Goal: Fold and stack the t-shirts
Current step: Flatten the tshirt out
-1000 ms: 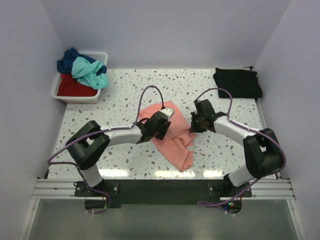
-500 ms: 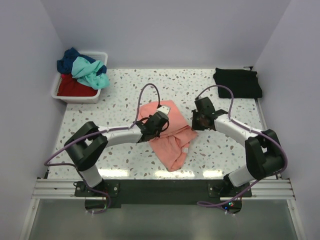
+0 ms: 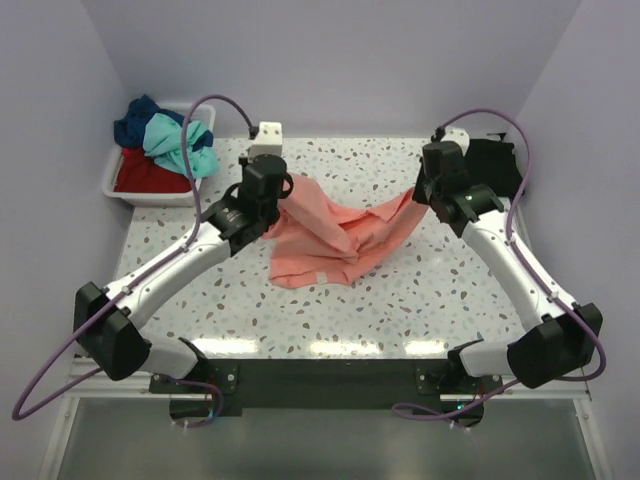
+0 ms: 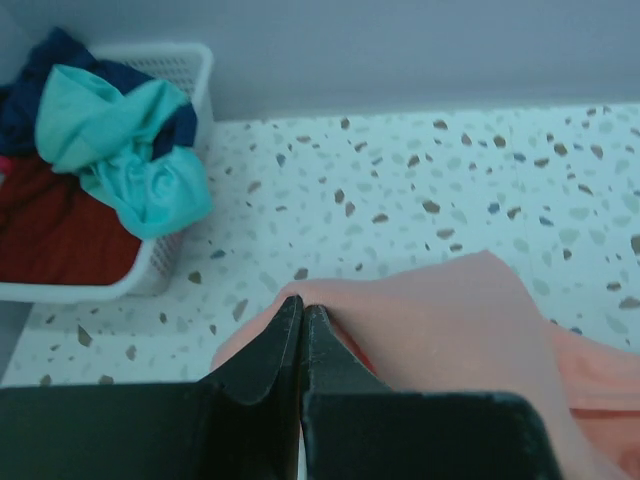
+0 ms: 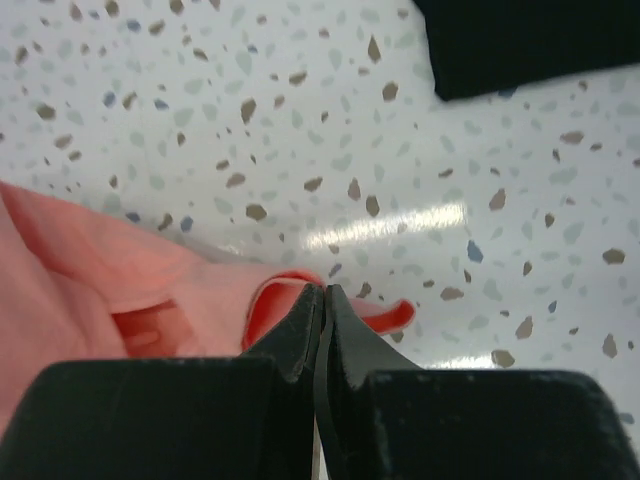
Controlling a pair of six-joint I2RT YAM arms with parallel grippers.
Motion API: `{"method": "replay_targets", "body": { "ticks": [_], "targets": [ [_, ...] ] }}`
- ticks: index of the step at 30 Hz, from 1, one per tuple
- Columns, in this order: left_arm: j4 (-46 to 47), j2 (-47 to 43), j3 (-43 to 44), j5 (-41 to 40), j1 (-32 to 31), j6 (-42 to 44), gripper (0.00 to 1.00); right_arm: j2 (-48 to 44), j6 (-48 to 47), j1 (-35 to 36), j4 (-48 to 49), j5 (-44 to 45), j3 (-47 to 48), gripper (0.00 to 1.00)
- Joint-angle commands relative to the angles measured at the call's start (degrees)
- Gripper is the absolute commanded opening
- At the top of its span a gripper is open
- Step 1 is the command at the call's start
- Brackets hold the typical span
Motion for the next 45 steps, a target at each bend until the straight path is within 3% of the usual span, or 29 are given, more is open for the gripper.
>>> {"method": "replay_targets", "body": {
  "ticks": [1,8,15,17,21,24,29,33,37,40,45],
  "targets": [
    [7.21,-2.88,8.27,-7.58,1.99,11.06,0.0,-1.98,-4.03,-0.69,-1.09,7.46,9.98,0.0],
    [18.44,-4.11,14.17,-10.13,3.05,20.83,0.0,-2.33,-9.39,-1.22,-0.65,10.98,22.28,0.0],
    [33.04,-7.27,13.39,-15.75,4.36,33.05,0.0,-5.4,-13.26,-1.4,1.72,15.72,24.93,0.0],
    [41.52,-8.06,11.2,-17.07,4.54,40.07,0.0,-5.93,-14.4,-1.48,2.07,17.65,25.55,0.0],
    [45.28,-8.33,9.7,-19.53,4.63,46.24,0.0,-7.42,-16.6,-1.48,3.47,20.82,26.6,0.0],
    [39.14,-9.47,10.04,-18.58,4.63,43.1,0.0,-8.22,-18.18,-1.4,4.36,22.05,28.01,0.0],
    [21.69,-13.59,11.01,-13.05,4.54,29.74,0.0,-8.74,-20.29,-1.48,6.29,22.67,30.55,0.0],
    [6.54,-18.25,13.03,-0.16,4.54,18.07,0.0,-8.57,-21.7,-1.4,9.71,22.59,31.7,0.0],
    [-7.94,-20.37,13.56,12.7,4.54,12.15,0.0,-7.25,-22.32,-1.4,12.35,21.97,33.72,0.0],
    [-14.99,-21.07,12.08,19.38,4.54,5.74,0.0,-5.67,-22.49,-1.48,13.5,21.71,34.95,0.0],
    [-17.48,-25.01,3.57,31.58,4.46,0.55,0.0,-4.09,-22.23,-1.48,15.52,22.32,34.52,0.0]
  ]
}}
